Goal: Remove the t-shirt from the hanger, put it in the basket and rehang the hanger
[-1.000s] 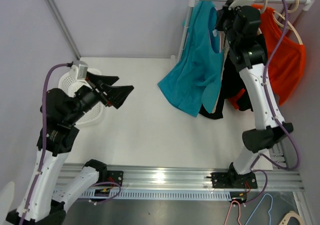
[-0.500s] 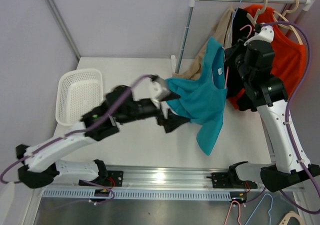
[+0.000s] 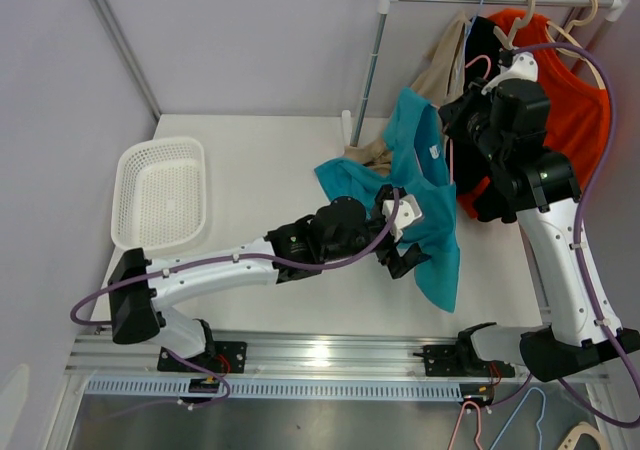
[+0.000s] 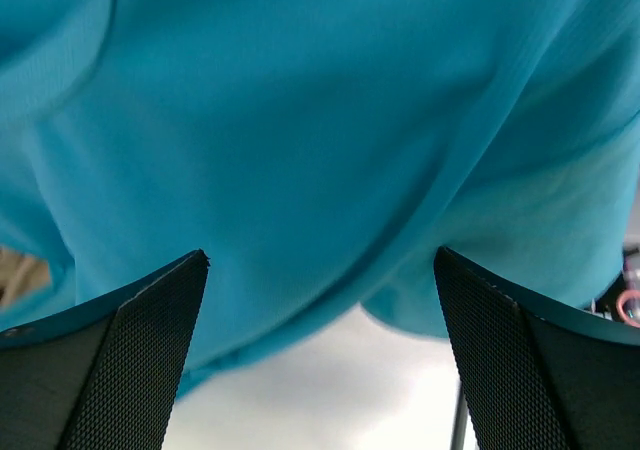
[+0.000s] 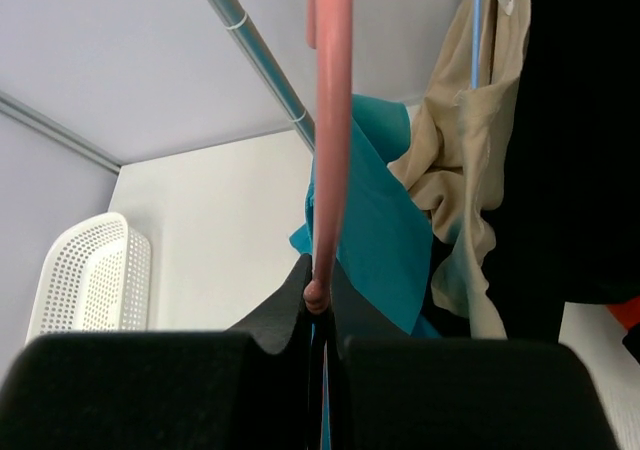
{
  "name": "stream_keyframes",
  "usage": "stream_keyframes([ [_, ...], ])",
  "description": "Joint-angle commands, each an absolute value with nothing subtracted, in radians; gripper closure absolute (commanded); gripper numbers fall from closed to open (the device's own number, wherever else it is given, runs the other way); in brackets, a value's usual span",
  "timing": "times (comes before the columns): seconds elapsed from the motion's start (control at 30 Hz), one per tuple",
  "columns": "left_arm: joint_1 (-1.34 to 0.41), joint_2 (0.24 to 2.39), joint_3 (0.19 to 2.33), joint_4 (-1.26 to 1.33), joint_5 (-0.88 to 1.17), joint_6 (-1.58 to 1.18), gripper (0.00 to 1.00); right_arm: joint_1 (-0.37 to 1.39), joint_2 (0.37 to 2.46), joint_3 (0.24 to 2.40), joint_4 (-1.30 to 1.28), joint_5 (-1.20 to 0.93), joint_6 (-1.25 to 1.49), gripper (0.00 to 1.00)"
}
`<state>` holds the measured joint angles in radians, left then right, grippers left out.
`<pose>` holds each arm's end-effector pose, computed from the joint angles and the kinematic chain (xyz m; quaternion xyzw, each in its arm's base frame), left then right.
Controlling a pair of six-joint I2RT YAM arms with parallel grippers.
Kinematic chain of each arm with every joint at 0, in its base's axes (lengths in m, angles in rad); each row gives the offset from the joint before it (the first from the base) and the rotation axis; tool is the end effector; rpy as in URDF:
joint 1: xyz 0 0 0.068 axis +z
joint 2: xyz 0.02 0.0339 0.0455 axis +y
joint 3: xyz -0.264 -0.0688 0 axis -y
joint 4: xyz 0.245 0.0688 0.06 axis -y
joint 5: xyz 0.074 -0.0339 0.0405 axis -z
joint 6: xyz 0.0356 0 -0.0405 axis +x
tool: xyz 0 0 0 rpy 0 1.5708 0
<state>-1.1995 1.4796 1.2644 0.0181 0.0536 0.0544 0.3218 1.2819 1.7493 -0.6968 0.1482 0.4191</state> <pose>0.1272 -0.3320 0.3612 0.4672 0.6160 -0.3608 0.5216 0.2320 0.0718 0.5057 0.0840 0.7781 0.1703 0.5988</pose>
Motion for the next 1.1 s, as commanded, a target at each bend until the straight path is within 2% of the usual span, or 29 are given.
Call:
stream_keyframes([
  [0.0, -1.227, 1.503, 1.304, 0.195, 0.005, 0.104, 0.0, 0.327, 1.263, 1.779, -0.687, 0.118, 0.434, 1.0],
  [0.17, -1.244, 1.517, 1.293, 0.235, 0.014, 0.103, 0.01, 0.327, 1.259, 1.781, -0.69, 0.118, 0.433, 1.0],
  [0.2, -1.244, 1.523, 1.293, 0.235, 0.014, 0.1, 0.08, 0.327, 1.262, 1.781, -0.687, 0.115, 0.436, 1.0],
  [0.23, -1.244, 1.538, 1.311, 0.23, 0.021, 0.1, 0.22, 0.328, 1.262, 1.781, -0.689, 0.11, 0.44, 1.0],
  [0.27, -1.244, 1.545, 1.318, 0.221, 0.026, 0.094, 0.5, 0.327, 1.266, 1.781, -0.686, 0.106, 0.442, 1.0],
  [0.33, -1.249, 1.555, 1.344, 0.198, 0.047, 0.089, 0.8, 0.327, 1.272, 1.782, -0.683, 0.109, 0.445, 1.0],
  [0.37, -1.252, 1.554, 1.353, 0.189, 0.076, 0.089, 0.99, 0.327, 1.276, 1.793, -0.681, 0.11, 0.44, 1.0],
  [0.53, -1.376, 1.467, 1.29, 0.198, 0.133, 0.169, 0.99, 0.327, 1.342, 1.853, -0.67, 0.158, 0.405, 1.0],
  [0.67, -1.495, 1.462, 1.365, 0.098, 0.144, 0.181, 0.99, 0.327, 1.407, 1.882, -0.667, 0.178, 0.4, 1.0],
  [0.7, -1.512, 1.471, 1.4, 0.092, 0.172, 0.166, 0.99, 0.328, 1.416, 1.882, -0.663, 0.178, 0.42, 1.0],
  [0.73, -1.537, 1.482, 1.419, 0.056, 0.33, 0.141, 0.99, 0.327, 1.423, 1.876, -0.658, 0.163, 0.432, 1.0],
  [0.77, -1.549, 1.492, 1.443, 0.045, 0.388, 0.134, 0.99, 0.327, 1.437, 1.87, -0.65, 0.146, 0.439, 1.0],
  [0.83, -1.571, 1.494, 1.425, 0.041, 0.428, 0.123, 0.99, 0.327, 1.447, 1.882, -0.656, 0.132, 0.437, 1.0],
  [0.97, -1.496, 1.445, 1.275, 0.075, 0.269, 0.039, 0.99, 0.327, 1.448, 1.98, -0.75, 0.12, 0.382, 1.0],
  [1.07, -1.271, 1.447, 1.189, 0.071, 0.364, -0.187, 0.99, 0.325, 1.454, 2.101, -0.906, 0.051, 0.345, 1.0],
])
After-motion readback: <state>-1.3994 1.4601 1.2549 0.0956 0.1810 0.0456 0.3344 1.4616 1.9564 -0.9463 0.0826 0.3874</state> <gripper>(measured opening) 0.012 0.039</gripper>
